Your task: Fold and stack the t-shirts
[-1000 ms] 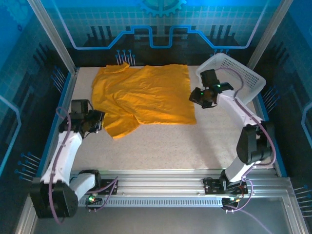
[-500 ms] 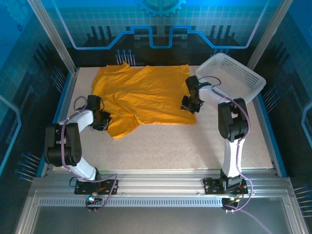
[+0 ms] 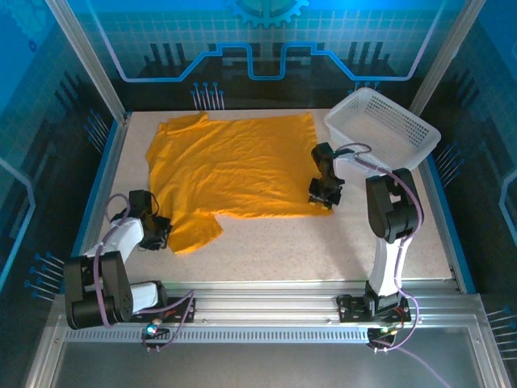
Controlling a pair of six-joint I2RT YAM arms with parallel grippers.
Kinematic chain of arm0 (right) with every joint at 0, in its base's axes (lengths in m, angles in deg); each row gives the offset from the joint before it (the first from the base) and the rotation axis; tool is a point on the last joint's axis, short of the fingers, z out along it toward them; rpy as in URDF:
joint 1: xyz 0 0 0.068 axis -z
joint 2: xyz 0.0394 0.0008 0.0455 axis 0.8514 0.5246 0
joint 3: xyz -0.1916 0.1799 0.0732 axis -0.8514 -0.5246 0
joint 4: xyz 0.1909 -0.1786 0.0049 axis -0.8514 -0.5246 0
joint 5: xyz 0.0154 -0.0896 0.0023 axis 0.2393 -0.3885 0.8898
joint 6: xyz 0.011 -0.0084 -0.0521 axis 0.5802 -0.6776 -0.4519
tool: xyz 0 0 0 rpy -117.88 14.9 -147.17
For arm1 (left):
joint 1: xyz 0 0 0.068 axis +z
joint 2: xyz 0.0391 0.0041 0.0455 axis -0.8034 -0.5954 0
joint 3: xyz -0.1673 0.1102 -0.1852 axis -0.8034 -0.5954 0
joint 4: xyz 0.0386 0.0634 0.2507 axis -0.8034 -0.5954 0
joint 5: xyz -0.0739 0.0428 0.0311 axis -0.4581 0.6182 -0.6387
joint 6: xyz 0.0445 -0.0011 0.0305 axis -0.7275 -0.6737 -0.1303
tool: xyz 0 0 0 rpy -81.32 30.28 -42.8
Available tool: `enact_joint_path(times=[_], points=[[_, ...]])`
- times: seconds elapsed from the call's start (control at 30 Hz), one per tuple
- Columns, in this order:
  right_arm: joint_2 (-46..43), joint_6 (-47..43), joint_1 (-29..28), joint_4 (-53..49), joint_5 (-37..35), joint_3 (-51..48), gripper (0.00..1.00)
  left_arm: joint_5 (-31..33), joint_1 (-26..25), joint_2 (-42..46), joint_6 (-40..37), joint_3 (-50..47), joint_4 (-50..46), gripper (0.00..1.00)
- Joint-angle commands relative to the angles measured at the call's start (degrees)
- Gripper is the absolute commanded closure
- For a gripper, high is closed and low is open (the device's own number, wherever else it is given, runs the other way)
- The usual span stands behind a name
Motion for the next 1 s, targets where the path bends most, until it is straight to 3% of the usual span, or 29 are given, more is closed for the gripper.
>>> enact_joint_path(times=[0.0,0.13,0.2,0.27,0.37,0.5,0.63,0.8,0.97], points=[[-3.0,1.4,0.3,-2.3,-1.3,-4.9,0.71,-1.8,0.4,0.5,-2.2,-2.4,-4.4,0.72],[-6.3,0.3,0.7,0.9,0.5,-7.6,0.68,-1.4,-0.1,3.2,-2.8,-0.5,-7.6,0.67],[-7.9,-1.6,0.3,0.5,-0.4,-6.6,0.65,3.2,-1.9,6.3,-3.5,3.2,-14.7,0.53],[-9.4,-2.8,-0.3,-2.1,-3.4,-4.8,0.64,7.3,-4.0,9.9,-2.1,5.8,-20.1,0.48],[-13.8,-3.3,-0.4,-2.5,-5.9,-5.5,0.60,8.2,-7.7,13.9,2.7,5.9,-24.1,0.47],[-16.8,-3.2,0.7,-2.0,-3.2,-7.7,0.56,7.0,-13.8,16.7,8.0,3.3,-28.5,0.46],[-18.4,-3.5,1.2,0.3,0.6,-10.3,0.55,4.1,-14.9,19.7,11.2,-1.8,-25.8,0.43],[-19.1,-3.3,2.5,2.1,2.6,-13.0,0.54,3.2,-14.9,16.0,11.6,-3.7,-20.4,0.43],[-20.0,-2.2,6.7,5.3,4.5,-18.0,0.55,3.2,-14.9,13.6,13.3,-4.2,-13.6,0.50]])
